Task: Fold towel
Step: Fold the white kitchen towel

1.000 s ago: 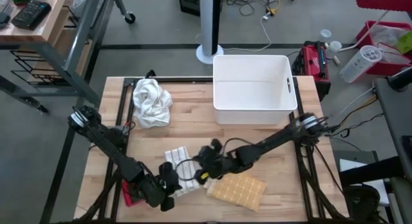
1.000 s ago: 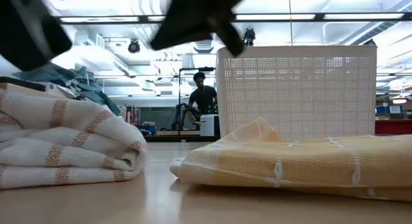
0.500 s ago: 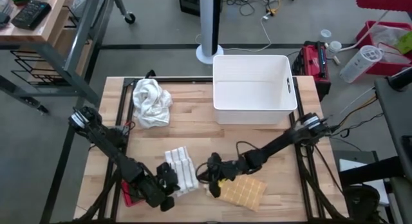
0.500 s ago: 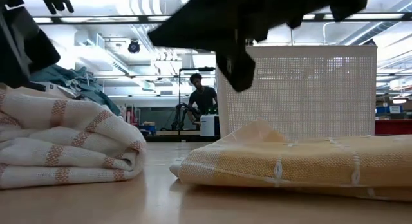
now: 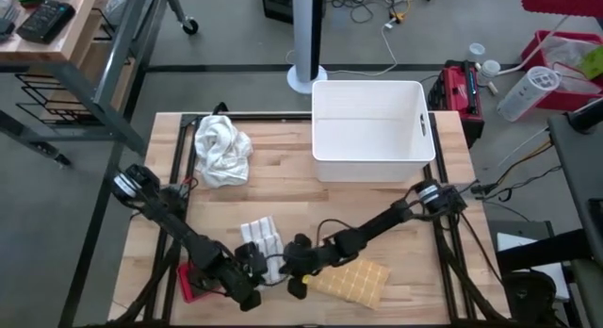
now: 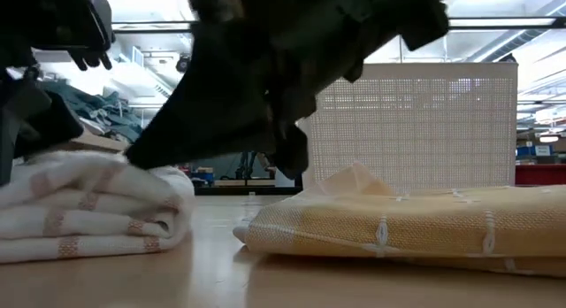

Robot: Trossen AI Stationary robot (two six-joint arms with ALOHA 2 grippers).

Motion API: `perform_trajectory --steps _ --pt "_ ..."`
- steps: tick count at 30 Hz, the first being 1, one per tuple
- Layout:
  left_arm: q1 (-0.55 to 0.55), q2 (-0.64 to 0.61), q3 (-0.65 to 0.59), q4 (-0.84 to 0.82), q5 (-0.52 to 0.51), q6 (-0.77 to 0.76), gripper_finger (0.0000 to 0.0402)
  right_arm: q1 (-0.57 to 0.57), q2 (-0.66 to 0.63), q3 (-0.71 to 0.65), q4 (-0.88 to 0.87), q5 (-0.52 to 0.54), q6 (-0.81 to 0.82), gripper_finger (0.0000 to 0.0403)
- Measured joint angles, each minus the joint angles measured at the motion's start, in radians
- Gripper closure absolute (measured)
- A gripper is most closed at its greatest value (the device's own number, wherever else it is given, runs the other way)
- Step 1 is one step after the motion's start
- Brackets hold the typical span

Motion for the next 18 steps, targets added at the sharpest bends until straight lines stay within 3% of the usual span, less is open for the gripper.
perform_trajectory --steps 5,18 --pt "0.005 0.04 0.002 0.053 0.003 -0.009 0.0402 -0.01 0.057 0.093 -0.175 0.002 0.024 0.0403" --pt "-0.011 0.006 0.001 -0.026 -0.003 -0.071 0.0402 -0.03 0.054 0.096 -0.265 0.025 0.135 0.0403"
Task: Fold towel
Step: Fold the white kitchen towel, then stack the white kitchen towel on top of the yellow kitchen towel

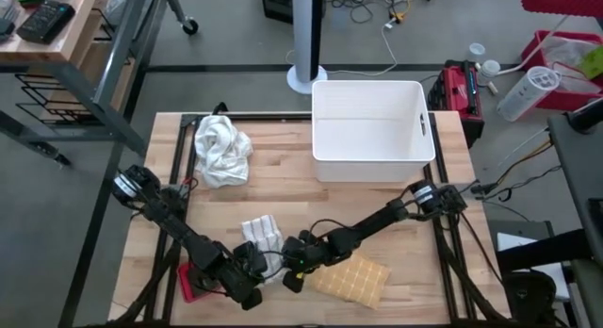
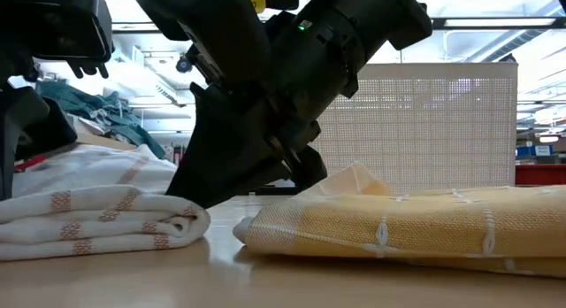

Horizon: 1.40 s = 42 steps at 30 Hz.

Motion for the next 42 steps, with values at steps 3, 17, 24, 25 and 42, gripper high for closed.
perform_trajectory --steps 3,17,24,25,42 --pt "-0.003 -0.012 0.0 -0.027 -0.001 -0.018 0.0402 -0.001 -0.001 0.0 -0.014 0.005 0.013 0.0403" --pt "-0.015 -0.1 -0.004 -0.032 0.031 -0.011 0.0402 0.005 -0.09 -0.008 -0.051 0.062 -0.059 0.0403" --pt "-0.033 -0.189 -0.003 -0.071 0.021 -0.005 0.0402 0.014 -0.168 -0.016 -0.187 0.162 -0.083 0.0403" --pt "-0.037 -0.201 -0.003 -0.088 0.02 -0.009 0.0401 0.017 -0.187 -0.022 -0.213 0.188 -0.082 0.0403" --pt "-0.06 -0.232 -0.002 -0.338 -0.474 0.072 0.0402 0.097 -0.388 -0.263 -0.214 0.432 -0.317 0.0403"
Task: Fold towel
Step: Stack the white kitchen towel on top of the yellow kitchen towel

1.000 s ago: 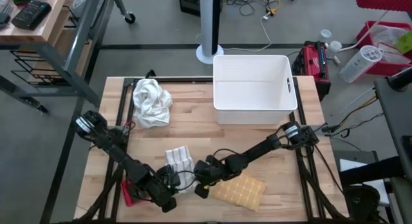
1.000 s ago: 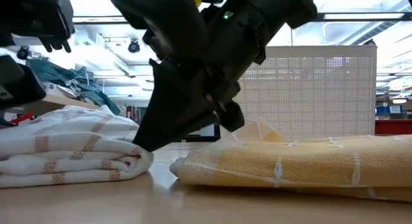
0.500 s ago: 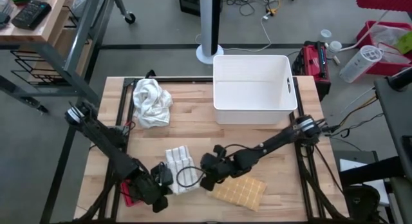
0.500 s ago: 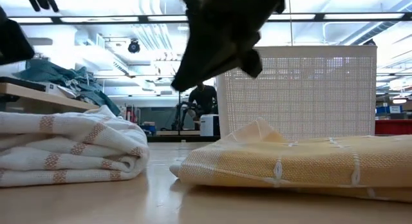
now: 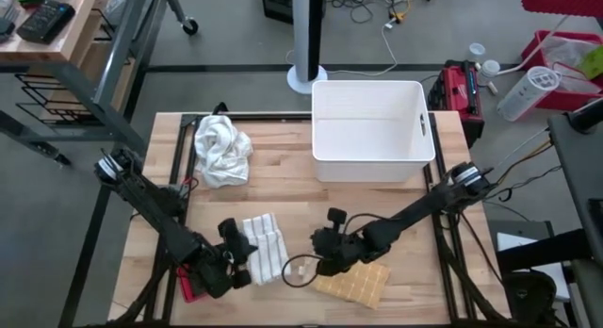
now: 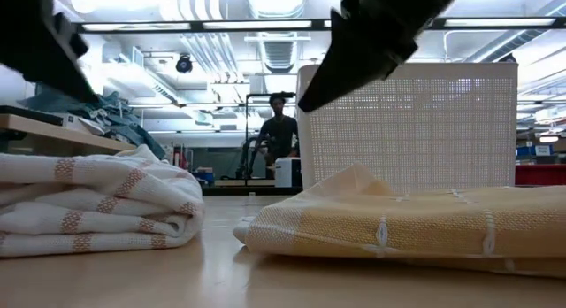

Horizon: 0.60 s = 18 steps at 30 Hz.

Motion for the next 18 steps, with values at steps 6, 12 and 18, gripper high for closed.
perform_trajectory --steps 6,12,18 --pt "-0.009 0.001 0.0 0.003 -0.272 0.086 0.0402 0.013 -0.005 -0.053 0.057 -0.007 -0.028 0.0403" --pt "-0.009 0.008 -0.01 0.005 -0.353 0.135 0.0401 0.037 -0.037 -0.089 0.04 -0.006 -0.095 0.0403" --pt "-0.01 0.038 -0.018 0.026 -0.352 0.117 0.0402 0.039 -0.03 -0.151 0.195 -0.018 -0.045 0.0403"
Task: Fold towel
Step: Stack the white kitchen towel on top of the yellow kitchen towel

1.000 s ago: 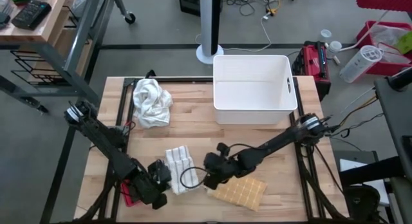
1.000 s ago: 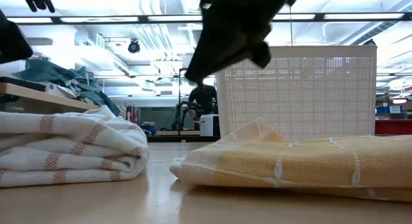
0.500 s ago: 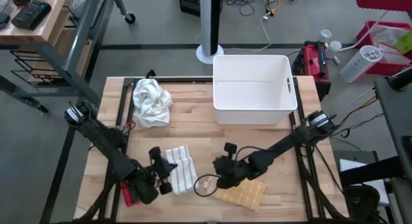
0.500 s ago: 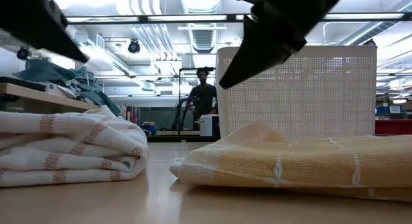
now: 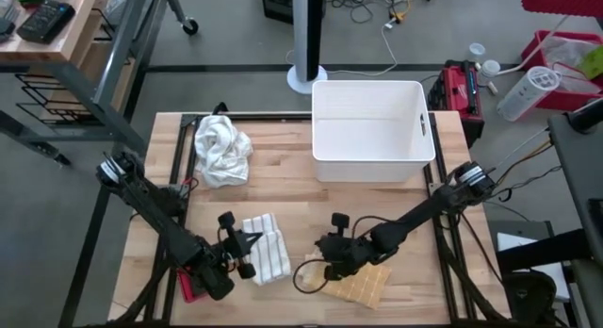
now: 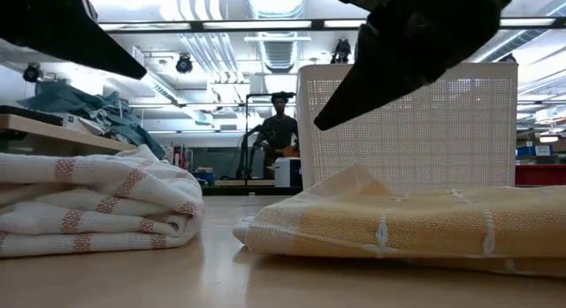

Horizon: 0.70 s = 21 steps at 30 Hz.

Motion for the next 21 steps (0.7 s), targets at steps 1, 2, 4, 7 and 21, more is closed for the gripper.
perform_trajectory --steps 1,2,4,7,21 --pt "0.0 0.006 0.0 0.0 0.0 0.0 0.0402 0.001 0.0 -0.005 0.002 -0.002 -0.012 0.0403" --pt "0.0 0.011 0.0 0.0 0.0 0.0 0.0402 0.003 0.0 -0.009 0.002 -0.002 -0.016 0.0403" --pt "0.0 0.021 0.0 0.0 0.0 0.004 0.0402 0.005 0.0 -0.015 0.001 -0.006 -0.008 0.0403" --pt "0.0 0.035 0.0 0.001 0.001 0.004 0.0402 0.003 0.0 -0.013 0.001 -0.006 0.008 0.0403" --pt "0.0 0.046 0.0 0.016 0.001 -0.003 0.0402 0.003 0.0 -0.004 0.002 -0.005 0.0 0.0403"
